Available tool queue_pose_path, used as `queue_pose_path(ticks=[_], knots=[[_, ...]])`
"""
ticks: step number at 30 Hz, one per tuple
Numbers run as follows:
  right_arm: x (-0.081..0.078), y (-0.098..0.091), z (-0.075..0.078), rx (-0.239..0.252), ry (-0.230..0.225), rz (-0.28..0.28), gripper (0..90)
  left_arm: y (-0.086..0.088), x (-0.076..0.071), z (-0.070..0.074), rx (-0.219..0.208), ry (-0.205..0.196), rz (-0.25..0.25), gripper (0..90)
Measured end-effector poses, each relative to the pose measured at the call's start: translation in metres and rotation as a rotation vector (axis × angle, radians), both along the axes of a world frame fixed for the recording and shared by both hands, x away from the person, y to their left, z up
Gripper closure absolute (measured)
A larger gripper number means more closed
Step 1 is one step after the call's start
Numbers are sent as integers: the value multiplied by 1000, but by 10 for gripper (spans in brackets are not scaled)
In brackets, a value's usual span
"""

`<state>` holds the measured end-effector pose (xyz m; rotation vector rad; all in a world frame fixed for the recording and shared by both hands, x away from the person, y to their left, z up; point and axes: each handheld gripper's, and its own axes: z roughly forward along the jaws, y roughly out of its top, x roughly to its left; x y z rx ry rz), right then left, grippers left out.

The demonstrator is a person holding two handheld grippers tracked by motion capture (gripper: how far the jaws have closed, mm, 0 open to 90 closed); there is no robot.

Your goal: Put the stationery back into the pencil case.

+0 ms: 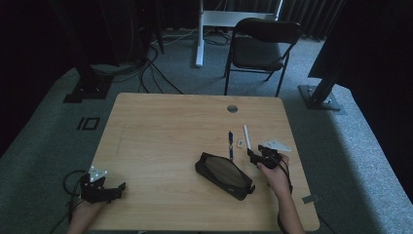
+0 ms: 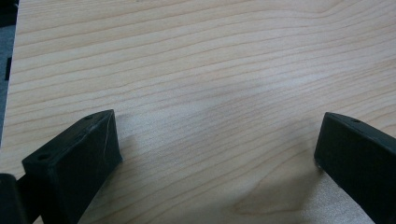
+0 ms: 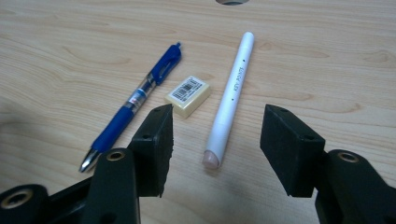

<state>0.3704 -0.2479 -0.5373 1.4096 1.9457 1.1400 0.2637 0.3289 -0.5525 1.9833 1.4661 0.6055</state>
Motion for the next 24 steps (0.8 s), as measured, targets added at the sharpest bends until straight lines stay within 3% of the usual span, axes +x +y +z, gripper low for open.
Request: queue_pose_path(ticks=[24], knots=[[41,9,-2,-82,25,-56,583,0,0,0,0,0,0,2]])
